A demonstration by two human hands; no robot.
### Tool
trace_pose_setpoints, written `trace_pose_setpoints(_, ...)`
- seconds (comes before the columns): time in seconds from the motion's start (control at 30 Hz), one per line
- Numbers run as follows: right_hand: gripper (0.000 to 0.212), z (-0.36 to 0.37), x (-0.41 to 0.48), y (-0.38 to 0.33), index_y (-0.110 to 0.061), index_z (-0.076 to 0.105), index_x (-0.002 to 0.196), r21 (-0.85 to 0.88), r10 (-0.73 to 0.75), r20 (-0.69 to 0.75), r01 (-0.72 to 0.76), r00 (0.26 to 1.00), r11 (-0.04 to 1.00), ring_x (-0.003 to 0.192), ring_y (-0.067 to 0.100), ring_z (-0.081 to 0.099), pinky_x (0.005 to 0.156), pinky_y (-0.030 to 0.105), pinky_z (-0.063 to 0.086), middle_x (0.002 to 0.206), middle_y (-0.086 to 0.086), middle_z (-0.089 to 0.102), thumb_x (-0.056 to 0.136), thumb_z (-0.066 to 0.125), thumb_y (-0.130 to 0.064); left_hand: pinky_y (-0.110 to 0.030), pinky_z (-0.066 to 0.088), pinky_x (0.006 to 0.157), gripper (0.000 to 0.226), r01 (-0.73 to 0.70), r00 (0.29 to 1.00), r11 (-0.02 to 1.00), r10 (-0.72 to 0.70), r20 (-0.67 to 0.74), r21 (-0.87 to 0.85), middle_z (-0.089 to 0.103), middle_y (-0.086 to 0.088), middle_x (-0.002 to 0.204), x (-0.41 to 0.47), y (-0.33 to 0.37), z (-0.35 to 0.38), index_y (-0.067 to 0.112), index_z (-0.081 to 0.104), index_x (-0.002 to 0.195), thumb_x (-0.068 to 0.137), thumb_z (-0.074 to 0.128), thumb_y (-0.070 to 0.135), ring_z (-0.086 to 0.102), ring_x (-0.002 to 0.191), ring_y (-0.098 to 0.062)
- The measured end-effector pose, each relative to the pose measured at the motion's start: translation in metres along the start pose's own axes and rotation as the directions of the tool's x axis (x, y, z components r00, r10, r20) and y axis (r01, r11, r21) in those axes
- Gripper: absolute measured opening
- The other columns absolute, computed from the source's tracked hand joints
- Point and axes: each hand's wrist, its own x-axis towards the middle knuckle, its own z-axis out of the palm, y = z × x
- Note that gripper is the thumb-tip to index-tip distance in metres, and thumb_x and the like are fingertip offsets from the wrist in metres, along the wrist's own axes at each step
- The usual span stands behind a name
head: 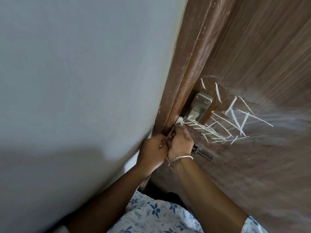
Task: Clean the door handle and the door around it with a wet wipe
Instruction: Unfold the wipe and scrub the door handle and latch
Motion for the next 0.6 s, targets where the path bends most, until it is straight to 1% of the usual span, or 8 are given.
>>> trace_pose_setpoints(0.07, 0.029, -0.0008, 0.0001, -0.0001, -0.018, 0.064, 0.066, 0.001, 0.007, 0.008, -0.007, 1.000, 1.000, 0.036, 0.006, 0.032, 0.035, 0.017, 0.029, 0.044, -0.005, 0.039, 0.091, 0.055, -0.006, -0.045, 0.052, 0.062, 0.024, 0.002, 1.000, 1.000, -0.002, 0.005, 0.014, 0.063, 0.000, 0.059, -0.0006, -0.0013, 0.0006, 0.022, 0.064, 0.081, 0.070, 0.043, 0.028, 0.060, 0.061, -0.020)
trace_pose_setpoints(0.2, 0.029, -0.0029, -0.0028, 0.0008, -0.022, 0.069, 0.067, -0.138, -0.051, 0.036, 0.055, 0.998, 0.989, 0.044, 0.008, 0.042, 0.044, 0.019, 0.040, 0.055, 0.002, 0.049, 0.091, 0.056, -0.012, -0.052, 0.052, 0.062, 0.021, 0.008, 1.000, 1.000, -0.008, 0.020, 0.025, 0.065, -0.010, 0.065, -0.0006, -0.0034, 0.0017, 0.019, 0.060, 0.076, 0.071, 0.042, 0.027, 0.062, 0.065, -0.029)
trace_pose_setpoints(0.27, 0.030, -0.0029, -0.0032, 0.0012, -0.025, 0.068, 0.066, -0.168, -0.077, 0.035, 0.082, 0.996, 0.982, 0.053, 0.011, 0.049, 0.054, 0.022, 0.046, 0.065, 0.006, 0.056, 0.090, 0.057, -0.012, -0.054, 0.052, 0.061, 0.018, 0.015, 1.000, 1.000, -0.015, 0.021, 0.025, 0.065, -0.011, 0.065, -0.0005, -0.0030, 0.0027, 0.020, 0.059, 0.075, 0.073, 0.042, 0.027, 0.062, 0.065, -0.032)
trace_pose_setpoints(0.37, 0.040, -0.0029, -0.0030, 0.0023, -0.029, 0.069, 0.056, -0.213, -0.187, 0.041, 0.191, 0.982, 0.958, 0.073, 0.019, 0.057, 0.076, 0.034, 0.050, 0.086, 0.019, 0.066, 0.089, 0.058, -0.009, -0.053, 0.052, 0.062, 0.016, -0.006, 1.000, 1.000, 0.005, 0.025, 0.030, 0.065, -0.011, 0.066, 0.0002, -0.0029, 0.0040, 0.023, 0.059, 0.076, 0.075, 0.043, 0.025, 0.062, 0.065, -0.031)
trace_pose_setpoints(0.43, 0.044, -0.0035, -0.0037, 0.0043, -0.039, 0.069, 0.056, -0.256, -0.283, 0.045, 0.285, 0.958, 0.924, 0.085, 0.018, 0.062, 0.085, 0.033, 0.050, 0.089, 0.004, 0.069, 0.088, 0.060, -0.010, -0.050, 0.052, 0.062, 0.015, -0.018, 0.999, 0.999, 0.017, 0.034, 0.026, 0.064, -0.007, 0.064, 0.0001, -0.0029, 0.0042, 0.025, 0.059, 0.075, 0.076, 0.044, 0.026, 0.062, 0.065, -0.028)
trace_pose_setpoints(0.5, 0.046, -0.0036, -0.0045, 0.0037, -0.048, 0.067, 0.057, -0.287, -0.362, 0.074, 0.367, 0.929, 0.885, 0.087, 0.012, 0.062, 0.083, 0.026, 0.049, 0.082, -0.014, 0.067, 0.087, 0.063, -0.014, -0.042, 0.049, 0.060, 0.015, -0.039, 0.999, 0.999, 0.038, 0.039, 0.015, 0.061, 0.002, 0.060, -0.0010, -0.0018, 0.0051, 0.031, 0.057, 0.070, 0.078, 0.045, 0.027, 0.059, 0.062, -0.019)
trace_pose_setpoints(0.53, 0.046, -0.0042, -0.0032, 0.0028, -0.049, 0.067, 0.057, -0.300, -0.379, 0.082, 0.386, 0.922, 0.872, 0.083, 0.010, 0.062, 0.079, 0.025, 0.049, 0.082, -0.011, 0.067, 0.087, 0.063, -0.015, -0.037, 0.046, 0.058, 0.018, -0.051, 0.998, 0.999, 0.051, 0.039, 0.012, 0.059, 0.005, 0.058, -0.0015, -0.0009, 0.0057, 0.035, 0.057, 0.067, 0.079, 0.046, 0.028, 0.057, 0.060, -0.014)
trace_pose_setpoints(0.6, 0.039, -0.0075, 0.0015, 0.0026, -0.044, 0.069, 0.060, -0.317, -0.375, 0.081, 0.381, 0.923, 0.869, 0.071, 0.013, 0.062, 0.069, 0.030, 0.051, 0.080, 0.004, 0.069, 0.086, 0.064, -0.016, -0.033, 0.043, 0.056, 0.022, -0.056, 0.998, 0.998, 0.055, 0.044, 0.027, 0.057, 0.008, 0.055, -0.0019, -0.0004, 0.0072, 0.039, 0.055, 0.063, 0.079, 0.046, 0.028, 0.054, 0.059, -0.011)
